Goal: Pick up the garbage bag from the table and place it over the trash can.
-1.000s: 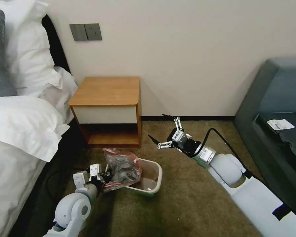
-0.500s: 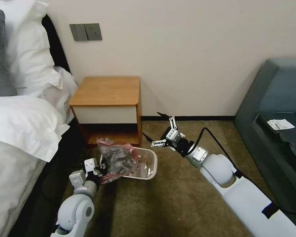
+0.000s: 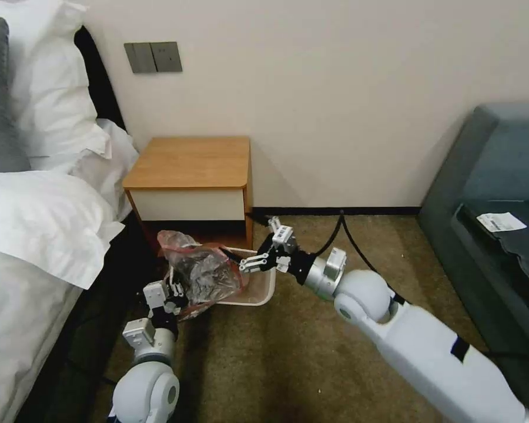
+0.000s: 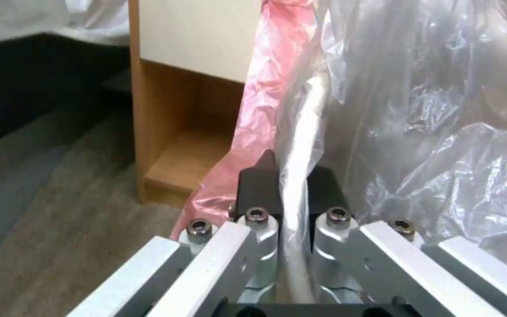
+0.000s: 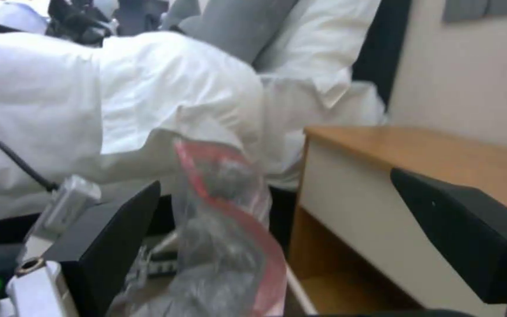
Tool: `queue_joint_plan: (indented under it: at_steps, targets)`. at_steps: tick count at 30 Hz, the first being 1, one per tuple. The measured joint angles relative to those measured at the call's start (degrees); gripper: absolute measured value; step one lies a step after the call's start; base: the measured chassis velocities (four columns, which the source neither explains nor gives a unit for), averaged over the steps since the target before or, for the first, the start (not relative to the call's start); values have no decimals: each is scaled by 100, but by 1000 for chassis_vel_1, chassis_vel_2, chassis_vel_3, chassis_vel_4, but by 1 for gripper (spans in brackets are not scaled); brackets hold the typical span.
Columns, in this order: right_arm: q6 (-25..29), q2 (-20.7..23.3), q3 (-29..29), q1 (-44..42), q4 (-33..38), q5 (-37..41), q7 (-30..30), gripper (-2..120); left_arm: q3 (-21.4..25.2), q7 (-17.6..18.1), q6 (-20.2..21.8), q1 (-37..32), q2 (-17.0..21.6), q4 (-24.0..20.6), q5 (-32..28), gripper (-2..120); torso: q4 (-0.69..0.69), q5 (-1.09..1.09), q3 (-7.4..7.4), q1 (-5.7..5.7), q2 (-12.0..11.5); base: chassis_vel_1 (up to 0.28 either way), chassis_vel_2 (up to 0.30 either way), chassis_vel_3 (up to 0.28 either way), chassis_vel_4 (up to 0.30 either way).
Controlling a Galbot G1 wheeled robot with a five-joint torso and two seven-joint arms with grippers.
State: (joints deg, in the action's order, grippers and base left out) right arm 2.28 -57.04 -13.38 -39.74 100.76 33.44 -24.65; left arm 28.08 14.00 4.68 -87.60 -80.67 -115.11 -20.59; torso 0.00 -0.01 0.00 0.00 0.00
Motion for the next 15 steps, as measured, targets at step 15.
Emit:
queue_joint_plan:
  at_steps: [15]
  targets:
    - [80,-479,-949,815,-1084,393,-334,88,16,-102,-223,-138,-8,9,149,3,0,1,0,0,0,0,0,0,0]
